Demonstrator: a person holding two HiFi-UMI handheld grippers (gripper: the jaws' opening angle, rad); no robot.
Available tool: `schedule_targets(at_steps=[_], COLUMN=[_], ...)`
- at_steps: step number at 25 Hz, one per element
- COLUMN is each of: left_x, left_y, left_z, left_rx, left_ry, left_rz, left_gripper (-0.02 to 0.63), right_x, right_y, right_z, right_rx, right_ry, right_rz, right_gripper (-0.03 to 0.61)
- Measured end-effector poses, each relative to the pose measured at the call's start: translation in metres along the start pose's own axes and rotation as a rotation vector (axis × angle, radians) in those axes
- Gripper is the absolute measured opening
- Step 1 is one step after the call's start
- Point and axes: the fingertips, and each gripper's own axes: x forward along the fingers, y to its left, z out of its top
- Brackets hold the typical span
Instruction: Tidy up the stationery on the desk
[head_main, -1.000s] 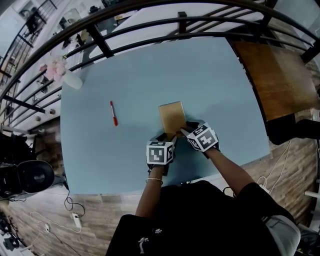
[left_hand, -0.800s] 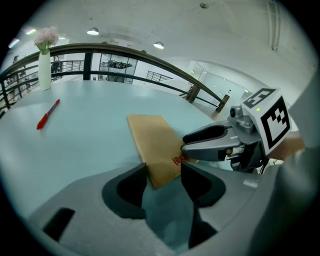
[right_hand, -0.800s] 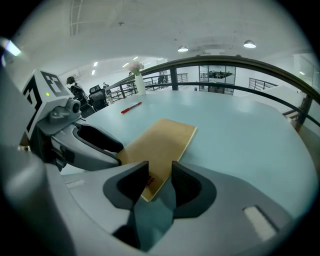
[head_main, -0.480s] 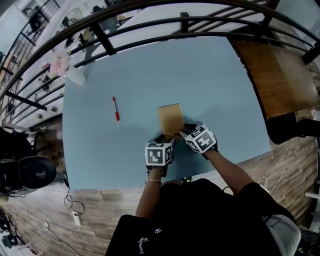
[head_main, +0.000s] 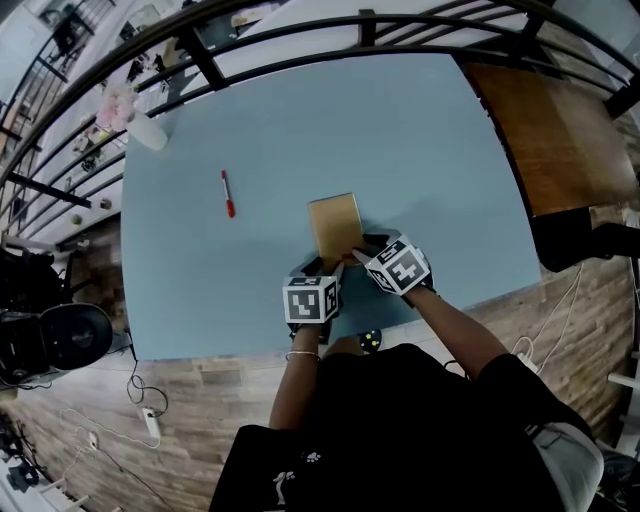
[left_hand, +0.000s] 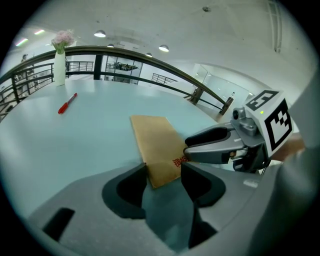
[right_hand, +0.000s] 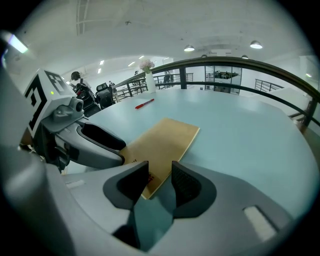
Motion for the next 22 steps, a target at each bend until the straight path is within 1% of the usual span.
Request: schedule_targets(at_steps=[6,22], left_x=[-0.01,-0.027], left_y=[-0.004,0.0], left_z=[-0.017,-0.044], left_rx=[-0.021,-0.039], left_ry=[-0.003,-0.007], left_rz=[0.001,0.002], left_gripper=[0.215,0.216], right_x=[-0.006,-0.005], right_y=[0.016,0.045], right_z=[-0.013,-0.028], right_rx=[-0.011,-0.034], right_ry=[0.006,0.013], right_rz=[0.016,0.037], right_gripper=[0.146,0.147])
